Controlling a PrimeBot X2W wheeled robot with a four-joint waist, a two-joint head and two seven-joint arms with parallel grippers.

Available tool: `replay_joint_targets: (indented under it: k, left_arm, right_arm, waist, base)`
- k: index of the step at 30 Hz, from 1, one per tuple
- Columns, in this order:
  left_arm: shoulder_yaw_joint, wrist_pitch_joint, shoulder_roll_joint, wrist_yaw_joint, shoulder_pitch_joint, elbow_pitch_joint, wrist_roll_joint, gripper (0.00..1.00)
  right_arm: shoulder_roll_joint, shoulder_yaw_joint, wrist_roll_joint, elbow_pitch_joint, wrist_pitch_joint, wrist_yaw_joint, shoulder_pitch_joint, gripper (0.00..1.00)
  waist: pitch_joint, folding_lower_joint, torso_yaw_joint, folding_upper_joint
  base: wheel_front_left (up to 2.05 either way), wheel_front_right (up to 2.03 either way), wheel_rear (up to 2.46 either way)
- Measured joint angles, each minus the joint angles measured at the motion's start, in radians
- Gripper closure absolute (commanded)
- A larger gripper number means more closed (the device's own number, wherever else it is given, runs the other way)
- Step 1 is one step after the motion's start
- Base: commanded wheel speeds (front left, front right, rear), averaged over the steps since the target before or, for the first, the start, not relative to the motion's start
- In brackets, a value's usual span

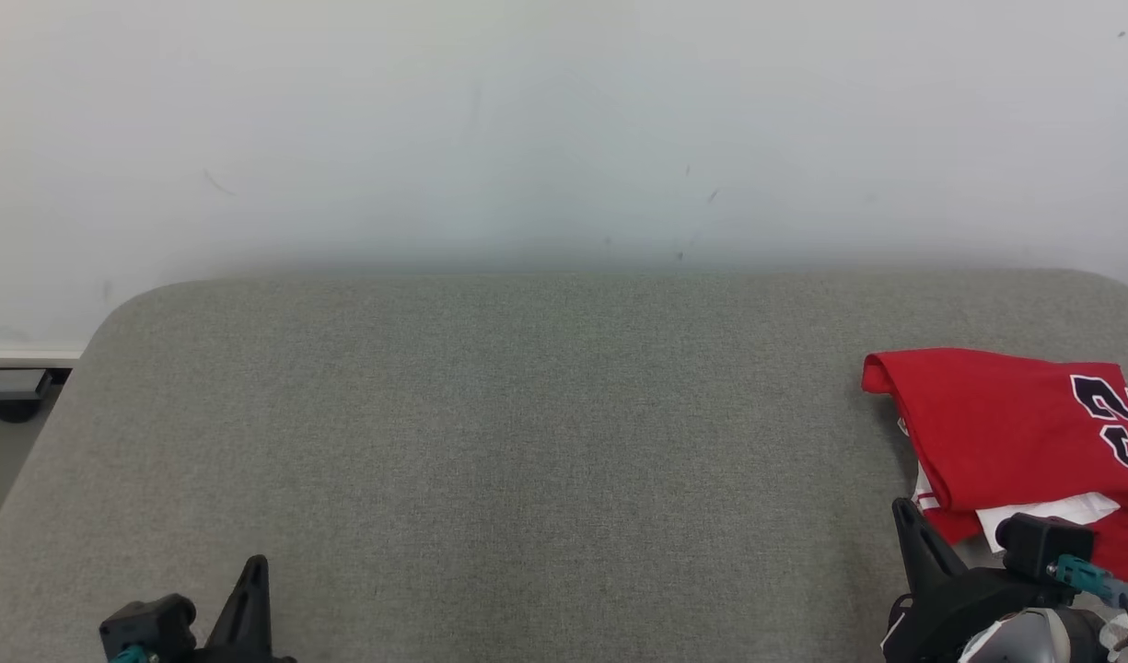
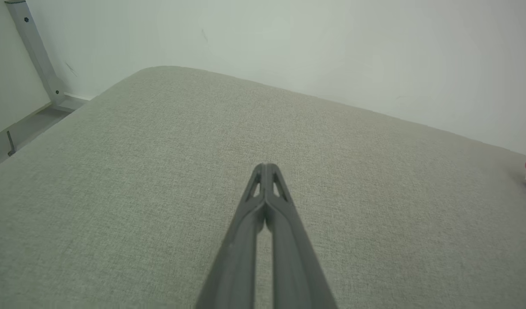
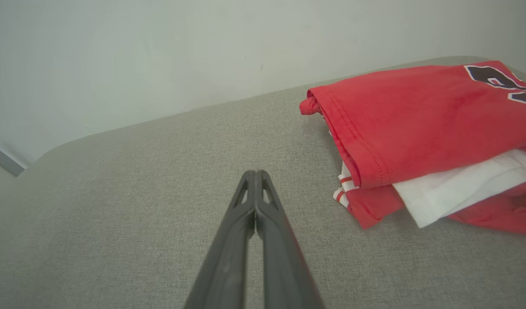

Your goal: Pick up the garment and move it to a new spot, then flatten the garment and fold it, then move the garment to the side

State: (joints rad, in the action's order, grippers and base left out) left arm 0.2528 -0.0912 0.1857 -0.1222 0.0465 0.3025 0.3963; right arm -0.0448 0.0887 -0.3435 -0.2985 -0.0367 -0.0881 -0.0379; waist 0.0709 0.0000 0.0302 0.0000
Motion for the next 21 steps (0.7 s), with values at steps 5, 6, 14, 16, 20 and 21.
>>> replay_joint_targets:
  k: [5,6,14,16,20,21]
  left_arm:
    - [-0.02,0.012,-0.003,0.01,0.001,0.001,0.044,1.0]
    - [-0.023,0.013,-0.004,0.015,0.001,0.002,0.062,1.0]
    - [-0.053,0.03,-0.02,0.035,0.002,0.004,0.158,1.0]
    - [-0.06,0.04,-0.023,0.037,0.003,0.004,0.192,1.0]
    - [-0.077,0.047,-0.027,0.047,0.003,0.005,0.24,1.0]
    - [-0.08,0.048,-0.028,0.053,0.003,0.005,0.255,1.0]
  right_arm:
    - [0.0,0.006,-0.044,-0.004,-0.008,0.0,-0.008,1.0]
    - [0.0,0.008,-0.06,-0.006,-0.008,0.0,-0.008,1.0]
    - [0.0,0.012,-0.168,-0.017,-0.017,0.0,-0.012,1.0]
    - [0.0,0.013,-0.198,-0.018,-0.018,0.0,-0.013,1.0]
    - [0.0,0.014,-0.252,-0.019,-0.025,-0.001,-0.013,1.0]
    - [0.0,0.015,-0.265,-0.019,-0.025,-0.001,-0.013,1.0]
  waist:
    - [-0.004,0.0,-0.002,0.0]
    - [-0.005,0.0,-0.002,0.0001]
    - [-0.01,0.0,-0.005,0.0]
    - [-0.012,0.0,-0.005,0.0]
    - [-0.015,0.0,-0.006,0.0]
    - [-0.016,0.0,-0.007,0.0]
  base:
    - [0.0,0.0,0.0]
    - [0.0,0.0,0.0]
    - [0.0,0.0,0.0]
    - [0.0,0.0,0.0]
    - [0.0,0.0,0.0]
    - [0.0,0.0,0.0]
